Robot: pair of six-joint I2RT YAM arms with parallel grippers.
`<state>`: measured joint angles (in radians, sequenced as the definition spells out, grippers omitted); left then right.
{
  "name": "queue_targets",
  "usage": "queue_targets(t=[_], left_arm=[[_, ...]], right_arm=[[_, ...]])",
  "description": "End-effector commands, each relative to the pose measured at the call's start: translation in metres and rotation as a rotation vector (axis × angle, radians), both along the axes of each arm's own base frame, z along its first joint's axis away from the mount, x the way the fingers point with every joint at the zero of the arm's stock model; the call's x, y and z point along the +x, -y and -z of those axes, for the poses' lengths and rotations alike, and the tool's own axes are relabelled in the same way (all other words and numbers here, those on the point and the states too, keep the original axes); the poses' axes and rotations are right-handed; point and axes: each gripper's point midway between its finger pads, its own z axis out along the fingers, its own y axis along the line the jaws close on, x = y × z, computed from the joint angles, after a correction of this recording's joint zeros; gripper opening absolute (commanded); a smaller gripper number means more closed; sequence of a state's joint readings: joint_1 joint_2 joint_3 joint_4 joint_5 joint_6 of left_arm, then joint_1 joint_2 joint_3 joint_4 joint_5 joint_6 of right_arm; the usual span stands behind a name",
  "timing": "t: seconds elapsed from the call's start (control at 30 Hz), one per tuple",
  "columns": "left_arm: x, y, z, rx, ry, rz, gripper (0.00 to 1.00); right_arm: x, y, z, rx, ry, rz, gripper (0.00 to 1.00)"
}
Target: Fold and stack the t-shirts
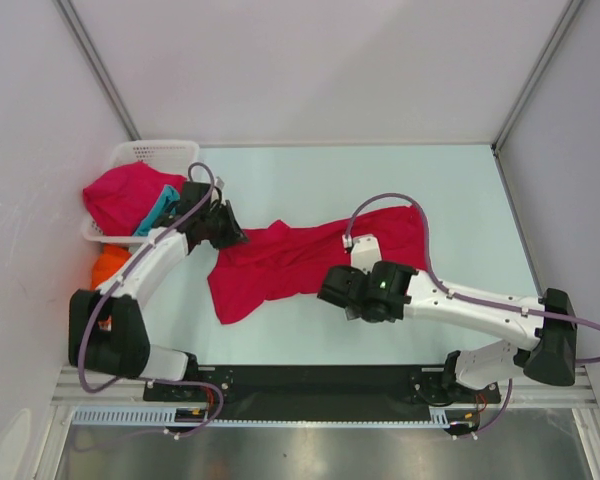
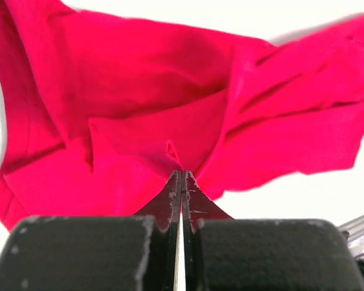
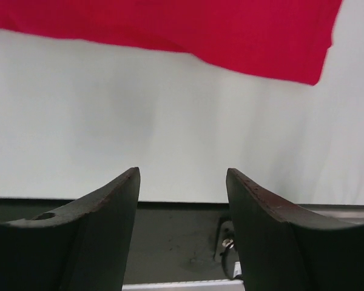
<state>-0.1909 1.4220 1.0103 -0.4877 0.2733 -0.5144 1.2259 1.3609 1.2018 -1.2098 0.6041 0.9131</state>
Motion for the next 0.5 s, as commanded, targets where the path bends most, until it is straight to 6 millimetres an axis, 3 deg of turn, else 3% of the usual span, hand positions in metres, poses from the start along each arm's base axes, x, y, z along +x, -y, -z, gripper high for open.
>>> queue_targets(t=[0.0, 0.07, 0.1, 0.17, 0.2, 0.23, 0.4, 0.47], left_arm=[[-0.030, 0.004, -0.025, -0.045, 0.064, 0.048, 0.00], [-0.047, 0.002, -0.024, -0.053, 0.065, 0.048, 0.00], [-0.052, 0.001, -0.024, -0.055, 0.068, 0.047, 0.00], [-0.068, -0.002, -0.016, -0.057, 0.046, 0.042, 0.00], [-0.073, -0.003, -0.022, -0.061, 0.071, 0.040, 0.00], [-0.083, -0.006, -0.014, -0.051, 0.048, 0.037, 0.00], [-0.106, -0.012, -0.007, -0.046, 0.044, 0.029, 0.00], [-0.111, -0.015, -0.001, -0.036, 0.033, 0.021, 0.00]], right_arm=[[0.046, 0.036, -0.036, 0.000, 0.122, 0.119, 0.65], [0.062, 0.041, -0.046, 0.052, 0.146, 0.120, 0.66], [0.077, 0.055, -0.048, 0.072, 0.151, 0.178, 0.66], [0.091, 0.056, -0.051, 0.164, 0.147, 0.192, 0.66], [0.102, 0.068, -0.052, 0.163, 0.146, 0.217, 0.66], [0.109, 0.068, -0.052, 0.189, 0.137, 0.223, 0.66], [0.139, 0.094, -0.051, 0.115, 0.122, 0.271, 0.68], [0.153, 0.094, -0.051, 0.113, 0.124, 0.279, 0.69]])
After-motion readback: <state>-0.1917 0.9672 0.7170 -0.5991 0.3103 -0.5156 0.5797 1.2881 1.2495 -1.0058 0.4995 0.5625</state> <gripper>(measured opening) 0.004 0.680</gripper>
